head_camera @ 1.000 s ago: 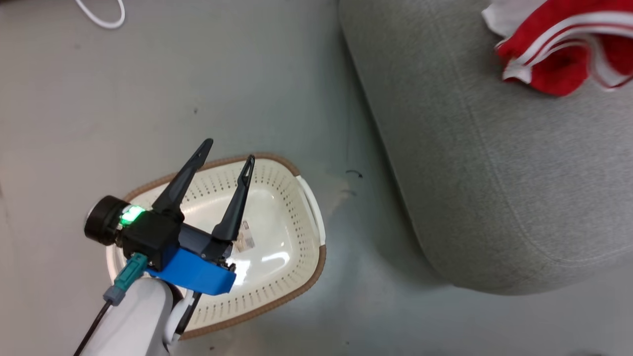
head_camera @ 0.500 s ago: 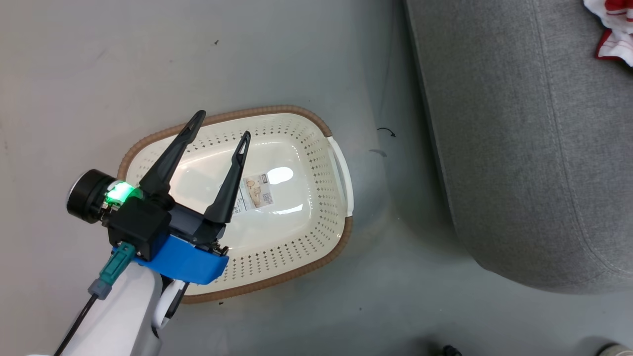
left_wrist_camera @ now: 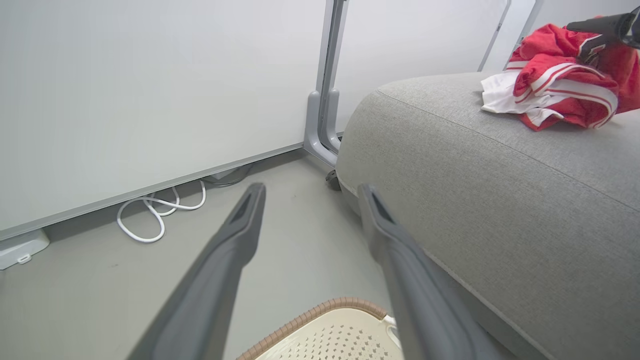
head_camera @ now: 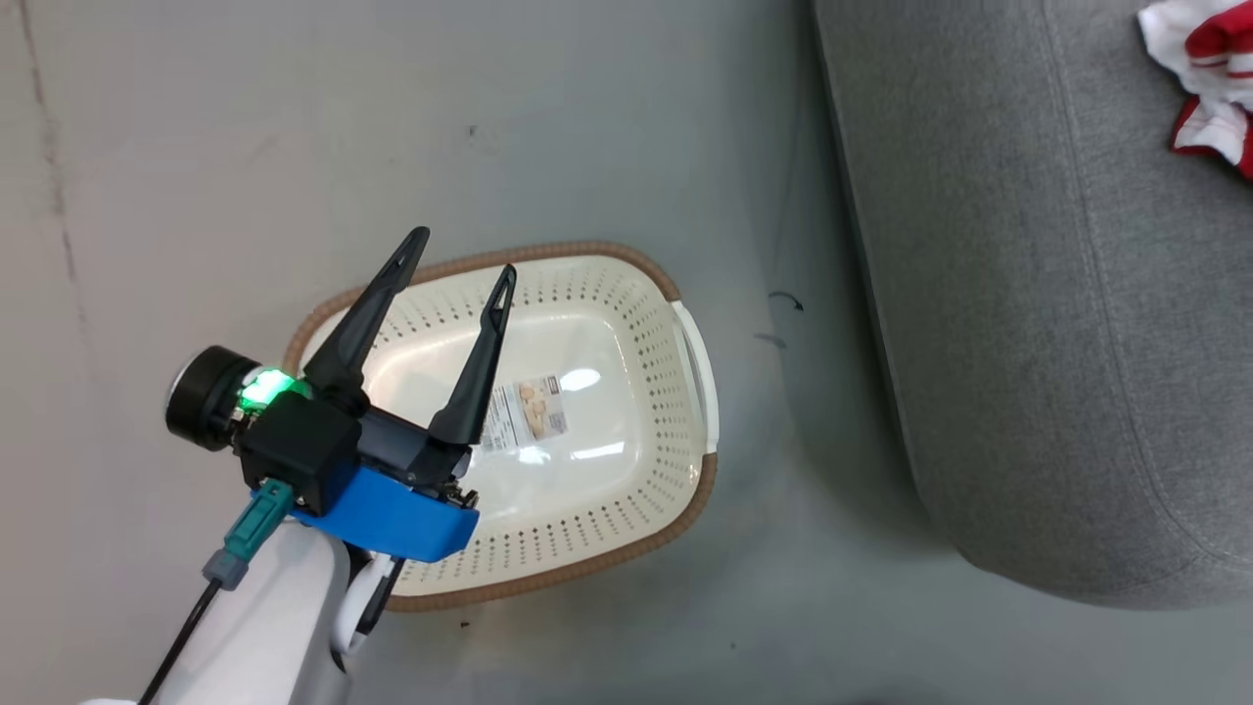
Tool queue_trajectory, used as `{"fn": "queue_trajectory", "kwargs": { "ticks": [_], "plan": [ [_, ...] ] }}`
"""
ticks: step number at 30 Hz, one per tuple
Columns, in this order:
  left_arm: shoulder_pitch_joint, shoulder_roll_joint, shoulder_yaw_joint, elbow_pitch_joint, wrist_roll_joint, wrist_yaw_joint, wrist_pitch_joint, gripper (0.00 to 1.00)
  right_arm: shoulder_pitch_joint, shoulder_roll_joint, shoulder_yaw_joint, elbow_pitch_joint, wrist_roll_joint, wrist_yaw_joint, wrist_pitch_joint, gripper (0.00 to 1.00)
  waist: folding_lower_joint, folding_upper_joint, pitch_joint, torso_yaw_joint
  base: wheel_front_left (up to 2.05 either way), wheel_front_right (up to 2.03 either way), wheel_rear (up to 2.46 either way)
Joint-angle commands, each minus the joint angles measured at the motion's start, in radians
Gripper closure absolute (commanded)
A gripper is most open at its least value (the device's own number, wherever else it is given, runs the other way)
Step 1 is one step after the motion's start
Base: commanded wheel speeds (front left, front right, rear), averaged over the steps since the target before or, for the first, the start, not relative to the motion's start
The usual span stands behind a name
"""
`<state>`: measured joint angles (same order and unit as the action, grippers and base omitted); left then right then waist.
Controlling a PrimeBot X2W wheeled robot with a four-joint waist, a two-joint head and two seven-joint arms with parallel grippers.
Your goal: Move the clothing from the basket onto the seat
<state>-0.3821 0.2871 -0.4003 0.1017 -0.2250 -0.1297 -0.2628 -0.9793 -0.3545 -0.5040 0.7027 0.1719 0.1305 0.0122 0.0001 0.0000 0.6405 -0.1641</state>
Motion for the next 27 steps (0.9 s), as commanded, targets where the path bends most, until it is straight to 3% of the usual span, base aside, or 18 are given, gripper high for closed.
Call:
{"fn": "queue_trajectory", "kwargs": {
  "ticks": [1, 14, 27],
  "plan": [
    [0.008, -0.012, 0.011, 0.009, -0.003, -0.001, -0.003, 0.0, 0.024, 0.004, 0.028, 0.006, -0.006, 0.001, -0.005, 0.0, -0.0001, 0.0, -0.042, 0.012, 0.0, 0.0, 0.0],
    [0.107, -0.089, 0.049, 0.075, -0.03, -0.001, -0.003, 0.0, 0.258, 0.091, 0.116, -0.04, -0.059, 0.001, -0.03, 0.0, -0.0001, 0.0, -0.275, 0.04, 0.0, 0.0, 0.0],
    [0.224, -0.14, 0.124, 0.125, -0.043, -0.001, -0.003, 0.0, 0.521, 0.183, 0.23, -0.238, -0.056, 0.001, -0.072, 0.0, -0.0001, 0.0, -0.446, 0.064, 0.0, 0.0, 0.0]
  ]
}}
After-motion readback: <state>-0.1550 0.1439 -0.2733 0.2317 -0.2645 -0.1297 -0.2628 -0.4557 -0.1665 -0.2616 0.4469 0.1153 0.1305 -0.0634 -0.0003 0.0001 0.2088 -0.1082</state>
